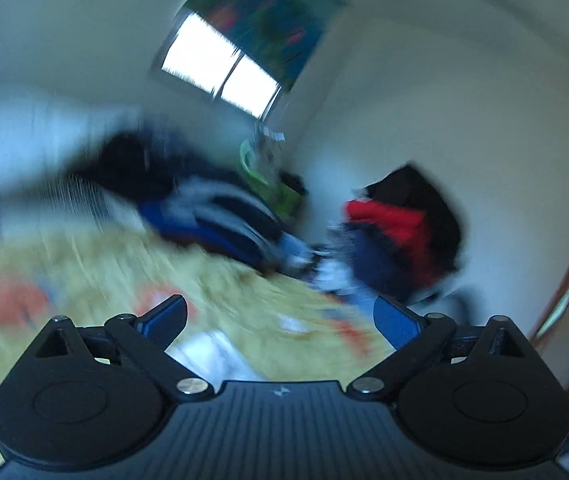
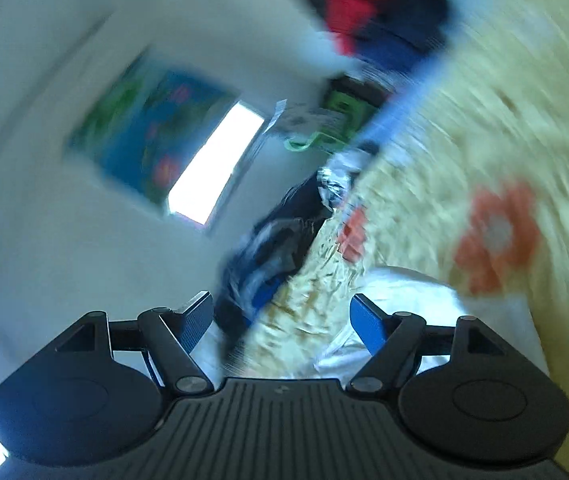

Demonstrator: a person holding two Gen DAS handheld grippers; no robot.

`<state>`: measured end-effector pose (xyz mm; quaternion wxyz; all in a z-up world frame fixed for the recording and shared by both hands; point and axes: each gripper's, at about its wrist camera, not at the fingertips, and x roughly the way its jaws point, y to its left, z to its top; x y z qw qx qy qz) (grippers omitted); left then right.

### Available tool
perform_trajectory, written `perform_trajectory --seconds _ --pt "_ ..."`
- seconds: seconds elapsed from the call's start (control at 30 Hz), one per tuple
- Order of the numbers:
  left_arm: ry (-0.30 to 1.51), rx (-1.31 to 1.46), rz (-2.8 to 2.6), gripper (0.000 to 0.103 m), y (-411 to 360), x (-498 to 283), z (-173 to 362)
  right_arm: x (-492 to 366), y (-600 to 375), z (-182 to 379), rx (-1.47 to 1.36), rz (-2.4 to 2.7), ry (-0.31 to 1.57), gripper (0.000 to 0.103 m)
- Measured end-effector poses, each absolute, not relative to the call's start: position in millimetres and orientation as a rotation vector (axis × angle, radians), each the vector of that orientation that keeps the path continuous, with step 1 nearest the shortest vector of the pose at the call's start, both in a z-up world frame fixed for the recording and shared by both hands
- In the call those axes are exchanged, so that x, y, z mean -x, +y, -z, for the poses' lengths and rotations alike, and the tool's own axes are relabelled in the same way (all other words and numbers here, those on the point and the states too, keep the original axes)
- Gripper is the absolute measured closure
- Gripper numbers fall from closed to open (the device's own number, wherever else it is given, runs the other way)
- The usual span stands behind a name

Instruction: Fold small clothes

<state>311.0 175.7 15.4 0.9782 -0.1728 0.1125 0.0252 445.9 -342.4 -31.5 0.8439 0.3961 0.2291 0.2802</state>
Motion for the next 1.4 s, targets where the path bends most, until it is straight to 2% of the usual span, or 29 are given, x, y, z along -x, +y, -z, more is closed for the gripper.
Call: perform_trajectory --seconds 0.13,0.23,0.3,0.47,0.63,1.03,1.13,1.2,1.27,1.3,1.4 --pt "0.378 -0.004 -0.14 0.003 108 -369 13 -461 -266 17 -0.372 -0.577 0.606 0.029" --pt "0.577 -0.204 -0.163 0.003 77 -420 49 -485 -237 36 -0.199 -0.501 0.698 0.03" --pt "0.622 -0.295 -0.185 0.001 69 -438 68 -494 -230 48 -0.127 -0.471 0.697 0.028" --pt "0.694 -0.184 -0.155 0.0 92 -454 85 -515 -245 80 -0.207 -0.478 0.753 0.016" --pt "0.75 -0.039 -0.113 0.0 110 -462 97 -508 -248 95 -0.26 -0.495 0.702 0.011" --pt "0.706 -0.029 -0.137 0.0 110 -457 101 -507 -234 92 -0.155 -0.458 0.688 0.01" --pt "0.64 -0.078 -0.216 0.0 107 -437 87 -498 -251 80 -0.227 -0.414 0.683 0.019" --pt "0.558 -0.114 -0.274 0.0 103 -409 71 -474 -267 60 -0.272 -0.36 0.625 0.016" --pt "0.517 -0.118 -0.283 0.0 103 -377 53 -440 -284 40 -0.285 -0.402 0.55 0.003" --pt "0.514 -0.103 -0.26 0.0 105 -360 46 -421 -290 33 -0.266 -0.437 0.53 0.0" --pt "0.517 -0.014 -0.252 0.0 122 -308 34 -375 -307 25 -0.138 -0.456 0.545 0.0"
